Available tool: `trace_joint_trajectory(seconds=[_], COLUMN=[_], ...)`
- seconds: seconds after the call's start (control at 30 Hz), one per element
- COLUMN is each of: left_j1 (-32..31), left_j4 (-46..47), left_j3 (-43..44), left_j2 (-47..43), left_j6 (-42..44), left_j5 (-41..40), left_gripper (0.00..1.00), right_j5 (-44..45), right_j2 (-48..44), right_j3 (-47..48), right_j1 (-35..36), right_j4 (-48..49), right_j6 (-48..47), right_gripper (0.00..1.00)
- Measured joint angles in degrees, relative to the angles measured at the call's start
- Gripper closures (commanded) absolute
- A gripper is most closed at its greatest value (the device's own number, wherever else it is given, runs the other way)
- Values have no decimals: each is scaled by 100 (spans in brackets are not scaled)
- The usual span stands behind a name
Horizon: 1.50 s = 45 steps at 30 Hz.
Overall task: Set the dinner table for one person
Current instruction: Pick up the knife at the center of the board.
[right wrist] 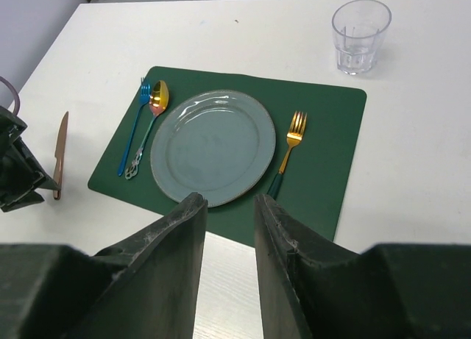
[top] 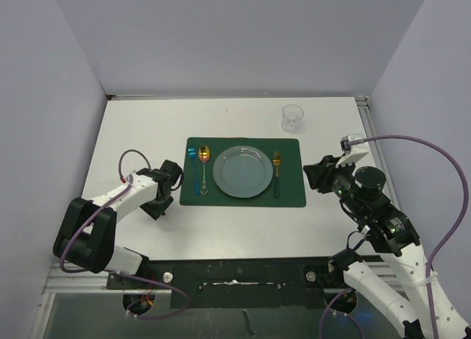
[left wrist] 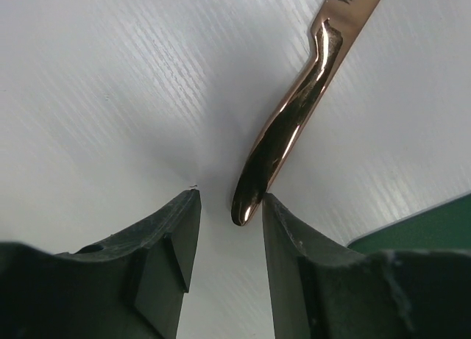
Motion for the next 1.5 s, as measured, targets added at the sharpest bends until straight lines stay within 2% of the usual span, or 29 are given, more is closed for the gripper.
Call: trace_joint_trajectory(seconds=[0.53,0.97,1.1,1.5], left_j1=[398,833,964,1091], left_j4=[599,1102,1344,2175], left_j3=[463,785,791,813], left_j2=[811,1180,1215,1438], left_j6=[538,1182,1421,2092], left_j5=[-291,-221,-105,149], left_gripper=[62,64,71,100], right_j5=[68,295,352,529], right_j2=[-17,109,142,243], right_j3=[0,0,0,0], right_j1=[0,0,0,0], right_j4=[-4,-4,-2,-2], right_j6=[-37,-37,-37,-37], right_gripper=[67,67,67,67])
